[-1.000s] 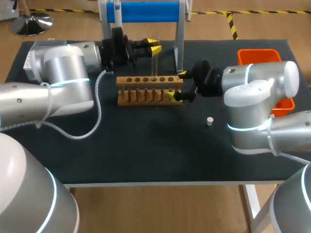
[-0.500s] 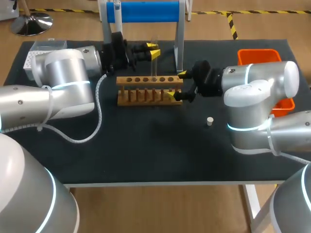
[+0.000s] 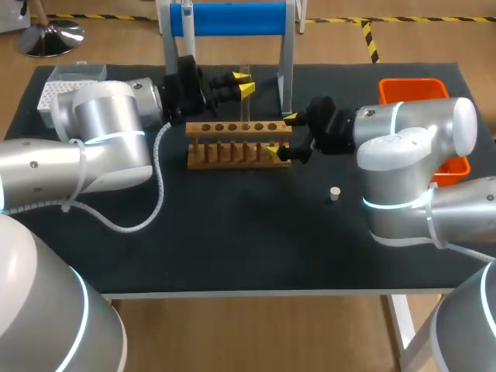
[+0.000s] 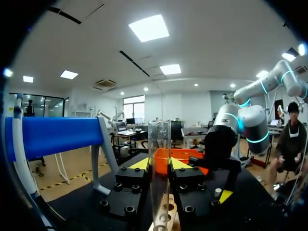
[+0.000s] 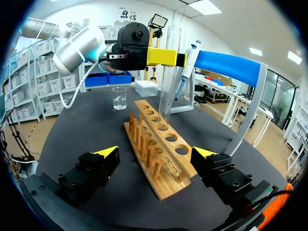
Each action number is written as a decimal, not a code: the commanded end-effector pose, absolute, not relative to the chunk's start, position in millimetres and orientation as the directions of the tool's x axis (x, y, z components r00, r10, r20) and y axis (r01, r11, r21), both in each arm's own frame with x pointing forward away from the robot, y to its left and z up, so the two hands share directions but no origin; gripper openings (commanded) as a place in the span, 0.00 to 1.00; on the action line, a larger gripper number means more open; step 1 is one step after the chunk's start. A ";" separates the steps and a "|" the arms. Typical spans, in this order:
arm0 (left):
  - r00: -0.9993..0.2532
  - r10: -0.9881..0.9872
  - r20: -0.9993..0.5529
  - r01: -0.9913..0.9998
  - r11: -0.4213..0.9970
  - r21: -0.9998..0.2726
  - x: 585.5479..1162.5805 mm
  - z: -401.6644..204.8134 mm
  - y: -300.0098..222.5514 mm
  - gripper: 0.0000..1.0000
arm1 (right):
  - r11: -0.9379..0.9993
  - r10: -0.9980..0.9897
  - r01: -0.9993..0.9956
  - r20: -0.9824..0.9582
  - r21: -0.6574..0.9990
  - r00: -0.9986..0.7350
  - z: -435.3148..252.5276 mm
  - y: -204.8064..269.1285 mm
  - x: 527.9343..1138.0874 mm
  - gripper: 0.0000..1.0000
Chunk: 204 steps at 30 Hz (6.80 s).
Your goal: Invert the test tube, pick up the pipette, mount the tip to pipette, aspirate from beaker and dispense into the tube, eject the tip, return the pipette, and cap with the stopper.
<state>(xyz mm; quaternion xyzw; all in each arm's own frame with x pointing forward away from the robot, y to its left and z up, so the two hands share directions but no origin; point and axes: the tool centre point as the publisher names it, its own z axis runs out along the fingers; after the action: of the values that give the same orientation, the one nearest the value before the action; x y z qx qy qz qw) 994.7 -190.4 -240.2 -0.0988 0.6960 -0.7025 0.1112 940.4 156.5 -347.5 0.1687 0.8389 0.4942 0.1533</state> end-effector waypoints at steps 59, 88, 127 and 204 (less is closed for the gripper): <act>-0.945 -0.322 0.049 -0.049 -0.008 -0.999 1006.2 -294.1 -186.8 0.00 | 0.453 0.435 0.130 -0.091 0.882 -0.896 -348.1 155.8 939.9 1.00; -0.903 -0.427 0.050 -0.150 0.203 -0.968 946.4 -225.9 -108.2 1.00 | 0.453 0.435 0.130 -0.091 0.882 -0.896 -348.1 155.8 939.9 1.00; -0.600 -0.800 -0.021 -0.359 0.292 -0.887 885.2 -227.0 103.5 1.00 | 0.453 0.435 0.130 -0.091 0.882 -0.896 -348.1 155.8 939.9 1.00; -0.185 -0.980 -0.068 -0.539 0.159 -0.827 1068.5 -301.4 278.2 1.00 | 0.453 0.435 0.130 -0.091 0.882 -0.896 -348.1 155.8 939.9 1.00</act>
<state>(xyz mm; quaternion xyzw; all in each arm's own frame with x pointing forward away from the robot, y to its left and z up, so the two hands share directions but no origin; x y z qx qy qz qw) 1061.6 279.1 -302.4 -0.5467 0.6848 -0.3513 0.3298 940.4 156.6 -347.5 0.1687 0.8389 0.4942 0.1533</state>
